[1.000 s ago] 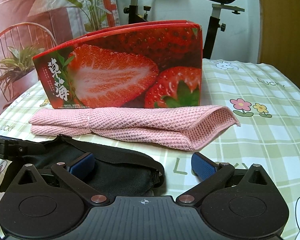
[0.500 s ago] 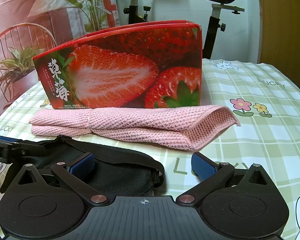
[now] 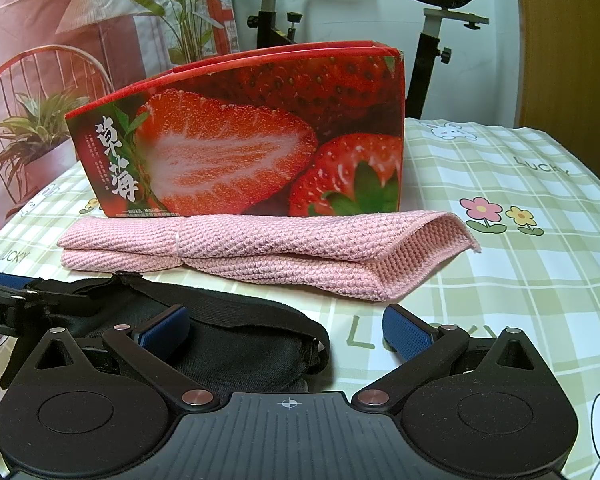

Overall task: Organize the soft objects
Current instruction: 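Close both grippers on the black eye mask's strap and lift it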

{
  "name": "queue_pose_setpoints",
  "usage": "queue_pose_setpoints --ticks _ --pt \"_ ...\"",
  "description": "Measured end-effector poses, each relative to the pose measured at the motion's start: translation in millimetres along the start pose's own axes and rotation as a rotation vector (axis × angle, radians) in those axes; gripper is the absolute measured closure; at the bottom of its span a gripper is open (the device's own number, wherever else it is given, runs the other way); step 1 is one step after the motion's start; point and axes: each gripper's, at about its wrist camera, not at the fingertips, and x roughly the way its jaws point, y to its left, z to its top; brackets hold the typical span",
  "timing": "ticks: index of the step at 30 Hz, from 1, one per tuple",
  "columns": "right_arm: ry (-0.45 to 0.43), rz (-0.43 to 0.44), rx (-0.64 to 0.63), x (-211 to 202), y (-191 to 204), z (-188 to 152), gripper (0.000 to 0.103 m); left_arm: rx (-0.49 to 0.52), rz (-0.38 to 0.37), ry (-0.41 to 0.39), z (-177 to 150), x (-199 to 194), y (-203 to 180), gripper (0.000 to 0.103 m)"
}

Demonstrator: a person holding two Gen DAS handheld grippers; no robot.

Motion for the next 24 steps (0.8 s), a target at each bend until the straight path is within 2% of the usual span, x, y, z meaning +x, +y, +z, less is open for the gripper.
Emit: queue_pose_setpoints --ticks 11,17,18,20,22,24 --pt "-0.003 -0.001 0.001 -0.3 -0.4 -0.1 0.0 -0.001 -0.004 0.007 1.4 0.5 0.3 0.0" --pt "-0.005 -0.001 0.004 -0.6 -1.1 -0.2 0.0 0.007 -0.054 0.043 7.8 1.2 7.5 0.001" --pt "-0.006 0.0 0.004 -0.6 -0.8 -0.4 0.0 -0.001 -0.068 0.048 9.7 0.6 10.7 0.002" --pt "-0.007 0.002 0.008 -0.8 -1.5 -0.2 0.0 -0.033 -0.091 0.048 11.8 -2.5 16.8 0.018" --pt "-0.007 0.002 0.01 -0.8 -1.2 -0.3 0.0 -0.056 -0.114 0.039 14.0 -8.2 21.0 0.023" --pt "-0.007 0.002 0.011 -0.6 -1.0 -0.1 0.0 -0.058 -0.115 -0.003 13.9 -19.5 23.1 0.024"
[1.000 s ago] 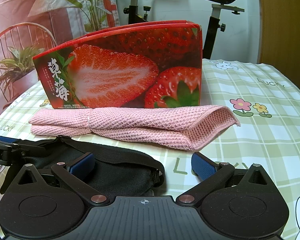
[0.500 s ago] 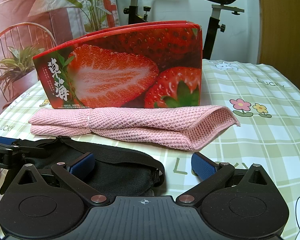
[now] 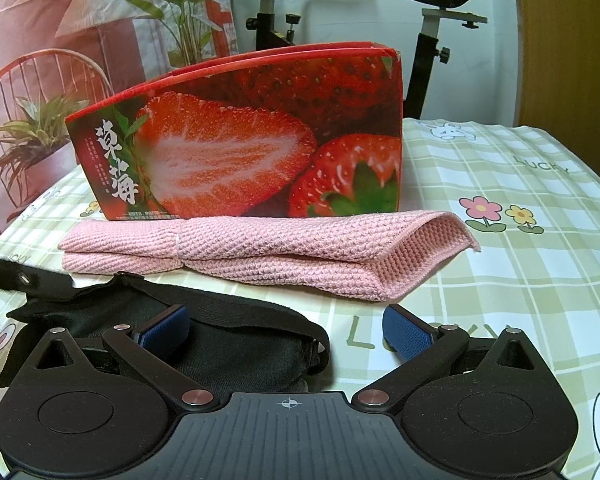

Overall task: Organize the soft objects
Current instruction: 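Close both grippers on the black eye mask's strap and lift it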

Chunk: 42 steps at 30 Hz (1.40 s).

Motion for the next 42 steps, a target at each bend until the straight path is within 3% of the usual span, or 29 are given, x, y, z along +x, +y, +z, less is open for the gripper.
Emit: queue_pose_setpoints --ticks 5,10,17,25,34,40,42 --pt "0.003 -0.005 -0.004 0.4 2.2 -0.4 0.0 -0.074 -0.062 -0.016 -9.3 -14.9 10.3 0.043" --pt "0.014 -0.005 -0.008 0.9 2.1 1.2 0.0 -0.099 -0.06 0.017 -17.4 -4.9 13.9 0.048" --pt "0.039 -0.013 0.015 -9.5 -2.3 5.9 0.0 -0.082 -0.053 0.014 -22.1 0.3 15.0 0.044" --pt "0.079 0.066 0.101 -29.0 -9.5 4.0 0.001 -0.077 -0.073 0.004 -24.7 -0.9 13.6 0.036" --pt "0.148 0.194 0.229 -22.0 -12.3 8.0 0.018 -0.08 -0.085 -0.001 -25.4 -1.7 14.7 0.036" --pt "0.098 0.17 0.151 -25.7 -4.7 19.6 0.029 -0.077 -0.083 -0.001 -25.6 -1.8 14.5 0.036" --pt "0.067 0.169 0.143 -29.1 -4.7 25.1 0.038 -0.078 -0.084 -0.001 -25.3 -1.8 14.4 0.036"
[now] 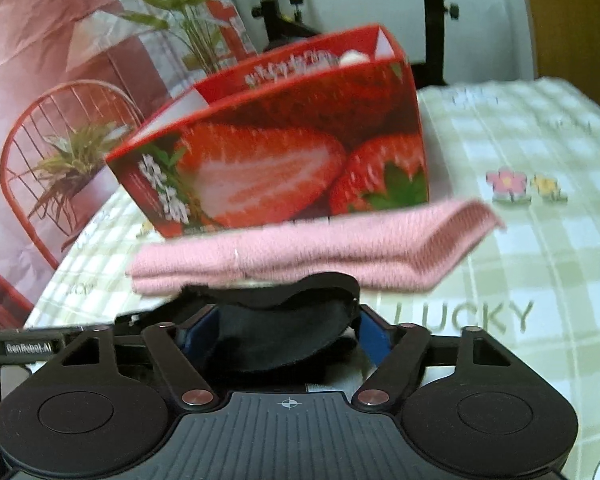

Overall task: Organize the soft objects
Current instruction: 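Close both grippers on the black eye mask's strap and lift it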

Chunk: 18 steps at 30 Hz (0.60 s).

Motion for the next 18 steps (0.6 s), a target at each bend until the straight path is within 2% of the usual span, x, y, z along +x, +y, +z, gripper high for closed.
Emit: queue_pose_setpoints --ticks 7,9,11,14,18 --pt "-0.094 -0.012 -0.017 -15.6 0.5 14.2 0.058 0.007 0.004 0.002 0.5 0.5 -0.7 0.036" --pt "-0.1 -0.02 -0.011 -16.9 -3.3 14.8 0.079 0.007 0.004 0.003 0.8 0.6 -0.7 0.036" --pt "-0.091 -0.024 -0.01 -16.1 -5.8 12.8 0.088 0.003 0.002 0.005 1.4 0.7 -0.1 0.036" --pt "-0.08 -0.032 -0.031 -15.0 -6.3 5.8 0.09 -0.022 -0.007 0.008 3.3 0.3 3.1 0.035" --pt "-0.072 -0.055 -0.076 -14.3 -3.2 -3.2 0.091 -0.135 -0.023 0.021 7.8 -3.9 15.9 0.035"
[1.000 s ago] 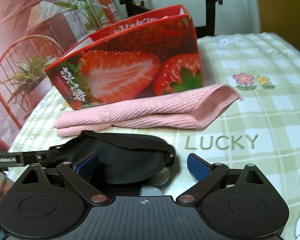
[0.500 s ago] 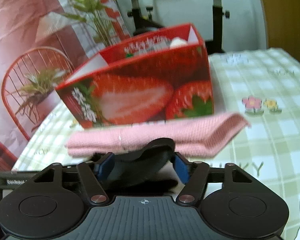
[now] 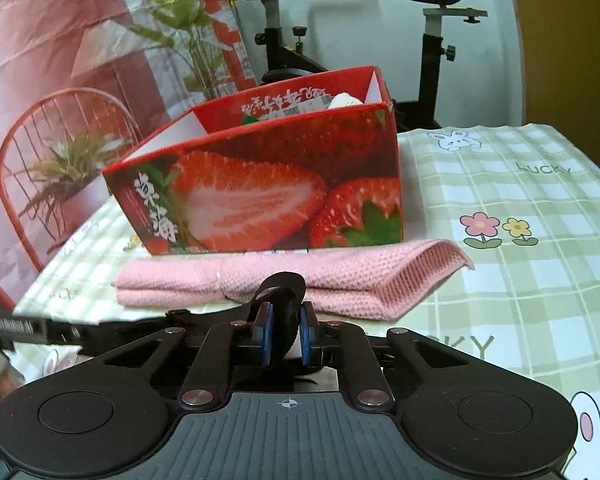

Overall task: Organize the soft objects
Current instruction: 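Close both grippers on the black eye mask's strap and lift it, then lower the black eye mask into the red box and open both grippers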

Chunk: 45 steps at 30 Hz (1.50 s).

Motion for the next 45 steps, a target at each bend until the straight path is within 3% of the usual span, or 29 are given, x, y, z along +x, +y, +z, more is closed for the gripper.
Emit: queue_pose_setpoints --ticks 4,7,17,18,20,22,23,31,37,45 --pt "-0.002 0.002 -0.003 0.3 0.0 -2.6 0.091 -0.221 -0.052 -0.012 4.9 -10.6 26.7 0.035" --pt "-0.004 0.006 -0.01 0.9 0.2 -4.0 0.091 -0.325 -0.089 -0.013 5.7 -14.9 36.6 0.036" --pt "0.004 0.018 -0.003 1.8 -0.6 -5.3 0.091 -0.349 -0.097 0.054 -1.0 -1.5 27.5 0.039" --pt "0.005 0.017 -0.003 2.2 -0.3 -5.4 0.091 -0.338 -0.095 0.057 -2.1 -0.8 25.7 0.042" --pt "0.003 0.02 -0.004 2.0 0.5 -5.4 0.091 -0.303 -0.074 0.062 -2.9 1.2 21.0 0.072" --pt "-0.005 0.017 -0.01 0.1 1.9 -4.5 0.091 -0.282 -0.053 0.049 -2.2 -0.2 20.0 0.087" --pt "-0.009 0.02 -0.011 -1.5 2.1 -3.5 0.091 -0.272 -0.057 0.034 -1.7 -3.3 20.1 0.09" --pt "-0.082 0.053 -0.052 -18.0 10.7 14.5 0.091 -0.06 -0.058 -0.107 14.2 -32.2 -12.8 0.093" --pt "-0.156 0.082 -0.099 -33.3 21.5 37.7 0.091 0.032 -0.05 -0.214 29.3 -57.6 -30.0 0.093" --pt "-0.261 0.104 -0.179 -40.0 33.9 95.2 0.091 0.18 -0.055 -0.39 80.6 -88.8 -66.2 0.094"
